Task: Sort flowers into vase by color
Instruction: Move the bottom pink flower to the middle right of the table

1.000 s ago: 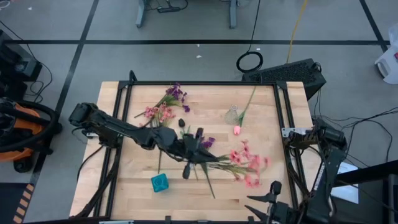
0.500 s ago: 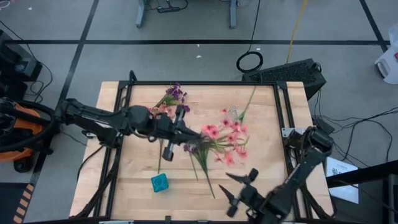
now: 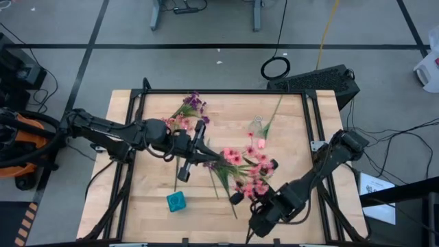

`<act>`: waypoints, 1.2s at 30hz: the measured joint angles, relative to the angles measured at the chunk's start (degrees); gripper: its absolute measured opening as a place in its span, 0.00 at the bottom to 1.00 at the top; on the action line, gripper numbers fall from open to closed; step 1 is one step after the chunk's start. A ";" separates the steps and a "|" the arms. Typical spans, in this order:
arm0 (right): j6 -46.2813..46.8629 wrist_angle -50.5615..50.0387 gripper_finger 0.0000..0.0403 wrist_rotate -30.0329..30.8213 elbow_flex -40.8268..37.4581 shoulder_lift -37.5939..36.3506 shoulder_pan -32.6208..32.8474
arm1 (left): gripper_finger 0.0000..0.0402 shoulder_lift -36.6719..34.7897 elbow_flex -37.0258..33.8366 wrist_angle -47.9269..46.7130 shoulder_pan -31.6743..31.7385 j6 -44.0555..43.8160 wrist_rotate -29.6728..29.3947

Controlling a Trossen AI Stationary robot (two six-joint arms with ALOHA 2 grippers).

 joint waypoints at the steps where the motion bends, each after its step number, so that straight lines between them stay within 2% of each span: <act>1: -4.18 0.33 0.58 -3.32 1.37 -0.31 -0.64 | 0.03 -0.07 0.00 0.15 0.44 0.39 -0.07; 4: -13.56 0.67 0.58 -11.57 3.49 -1.49 -2.30 | 0.03 -0.71 0.00 -0.20 2.22 0.52 -0.18; 9: -22.28 -0.01 0.58 -14.23 1.53 -4.41 -5.41 | 0.03 -2.56 0.00 0.16 5.12 1.05 1.39; 11: -24.39 0.47 0.58 -18.59 -0.32 -6.58 -8.97 | 0.03 -3.32 0.00 0.02 6.53 2.11 1.50; 13: -27.23 3.86 0.58 -25.97 -3.20 -7.95 -13.52 | 0.03 -4.93 0.00 -0.10 8.01 2.32 1.48; 16: -34.32 14.15 0.58 -42.18 -8.68 -8.38 -19.37 | 0.03 -7.69 0.04 -0.23 10.40 2.29 1.49; 19: -38.23 31.58 0.58 -57.60 -14.35 -8.55 -24.08 | 0.03 -9.43 0.04 -2.68 12.35 1.94 1.50; 21: -38.65 45.06 0.58 -63.53 -18.63 -8.69 -26.53 | 0.03 -10.43 0.04 -4.75 13.12 1.86 1.50; 26: -38.80 81.39 0.58 -67.52 -31.38 -8.68 -29.60 | 0.03 -11.94 0.04 -9.22 13.24 1.84 1.50; 29: -39.95 99.38 0.58 -68.01 -37.50 -8.68 -29.89 | 0.03 -11.93 0.04 -11.08 13.22 1.84 1.50; 32: -41.45 109.61 0.58 -69.77 -40.52 -8.68 -29.87 | 0.03 -11.06 0.07 -11.18 13.22 1.86 1.61; 36: -43.60 111.92 0.58 -70.69 -40.19 -8.68 -29.87 | 0.03 -7.94 0.04 -10.12 13.22 1.84 3.48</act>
